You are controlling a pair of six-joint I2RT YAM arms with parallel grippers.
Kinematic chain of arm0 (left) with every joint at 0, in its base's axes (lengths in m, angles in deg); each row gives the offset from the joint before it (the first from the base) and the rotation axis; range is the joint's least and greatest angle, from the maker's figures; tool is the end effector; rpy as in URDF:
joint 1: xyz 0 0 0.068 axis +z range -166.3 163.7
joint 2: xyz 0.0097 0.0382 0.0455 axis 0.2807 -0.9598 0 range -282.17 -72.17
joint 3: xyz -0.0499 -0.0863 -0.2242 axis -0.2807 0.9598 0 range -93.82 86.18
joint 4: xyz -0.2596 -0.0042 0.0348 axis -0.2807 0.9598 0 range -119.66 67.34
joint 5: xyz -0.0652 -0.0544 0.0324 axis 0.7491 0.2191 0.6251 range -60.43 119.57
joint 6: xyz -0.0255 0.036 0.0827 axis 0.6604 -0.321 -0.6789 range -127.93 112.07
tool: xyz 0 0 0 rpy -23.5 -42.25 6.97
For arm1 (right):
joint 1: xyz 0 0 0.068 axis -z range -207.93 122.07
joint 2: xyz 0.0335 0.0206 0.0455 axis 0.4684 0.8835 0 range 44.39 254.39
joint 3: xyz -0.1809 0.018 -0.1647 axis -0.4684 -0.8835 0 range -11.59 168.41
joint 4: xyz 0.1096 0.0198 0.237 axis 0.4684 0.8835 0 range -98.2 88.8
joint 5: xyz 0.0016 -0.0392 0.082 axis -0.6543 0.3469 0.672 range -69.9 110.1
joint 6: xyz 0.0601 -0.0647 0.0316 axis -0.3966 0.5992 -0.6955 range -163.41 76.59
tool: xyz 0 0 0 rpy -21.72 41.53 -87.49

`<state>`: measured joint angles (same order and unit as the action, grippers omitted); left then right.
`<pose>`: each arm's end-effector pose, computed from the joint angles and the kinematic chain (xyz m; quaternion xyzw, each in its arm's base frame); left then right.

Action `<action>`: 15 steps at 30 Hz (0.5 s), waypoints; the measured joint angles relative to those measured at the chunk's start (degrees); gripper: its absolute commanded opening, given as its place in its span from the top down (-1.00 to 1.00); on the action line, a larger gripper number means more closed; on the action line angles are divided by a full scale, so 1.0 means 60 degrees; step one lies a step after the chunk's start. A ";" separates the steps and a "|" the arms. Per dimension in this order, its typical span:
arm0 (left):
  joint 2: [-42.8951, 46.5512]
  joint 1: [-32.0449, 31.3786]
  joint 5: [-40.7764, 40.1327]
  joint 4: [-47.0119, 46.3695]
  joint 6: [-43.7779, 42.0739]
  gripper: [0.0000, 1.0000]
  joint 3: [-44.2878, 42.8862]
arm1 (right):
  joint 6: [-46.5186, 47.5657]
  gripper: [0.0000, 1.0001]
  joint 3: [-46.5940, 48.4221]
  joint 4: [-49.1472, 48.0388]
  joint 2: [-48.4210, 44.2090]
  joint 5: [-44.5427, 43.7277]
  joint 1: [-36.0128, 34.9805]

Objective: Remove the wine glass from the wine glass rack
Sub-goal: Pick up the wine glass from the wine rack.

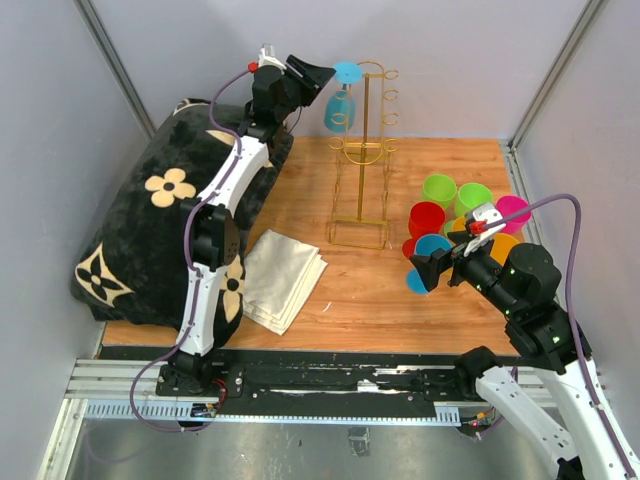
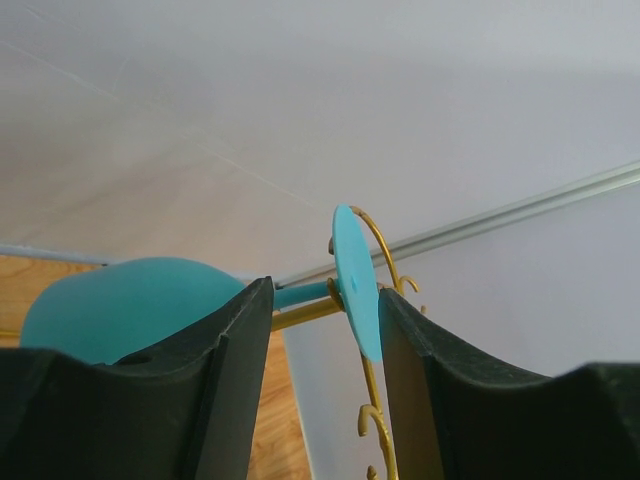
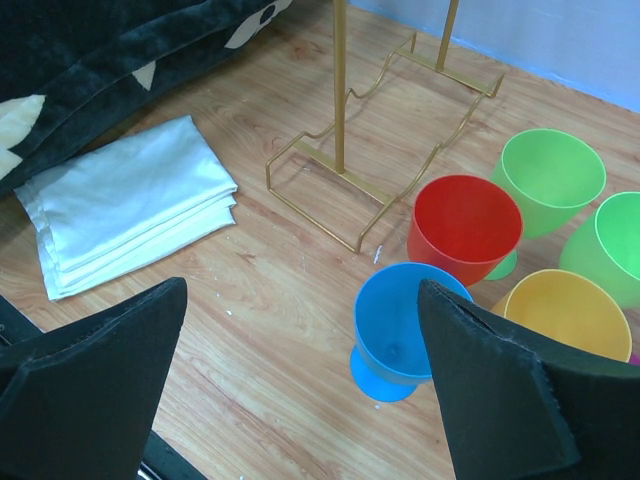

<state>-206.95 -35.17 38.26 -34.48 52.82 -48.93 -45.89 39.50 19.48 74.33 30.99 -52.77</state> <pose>0.5523 -0.2022 0.3563 -0.1882 0.6482 -0.5105 0.5327 0.1559 0.0898 0.3576 -0.2061 0.7165 0.2253 0.6272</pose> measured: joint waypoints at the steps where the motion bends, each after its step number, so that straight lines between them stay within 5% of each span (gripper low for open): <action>1: -0.0022 -0.0004 0.0007 -0.0033 0.0029 0.01 -0.0004 | 0.0000 -0.97 0.0000 0.0000 0.0000 0.0000 0.0000; 10: -0.0251 -0.0058 0.0076 -0.0204 0.0215 0.10 -0.0127 | 0.0076 -0.96 0.0000 0.0004 0.0004 -0.0011 0.0000; 15: -0.0280 -0.0117 0.0095 -0.0208 0.0266 0.36 -0.0200 | 0.0142 -0.97 0.0000 0.0011 0.0004 -0.0018 0.0000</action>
<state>-208.64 -35.87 38.83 -35.72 54.41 -50.13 -45.04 39.50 19.54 74.35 30.89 -52.77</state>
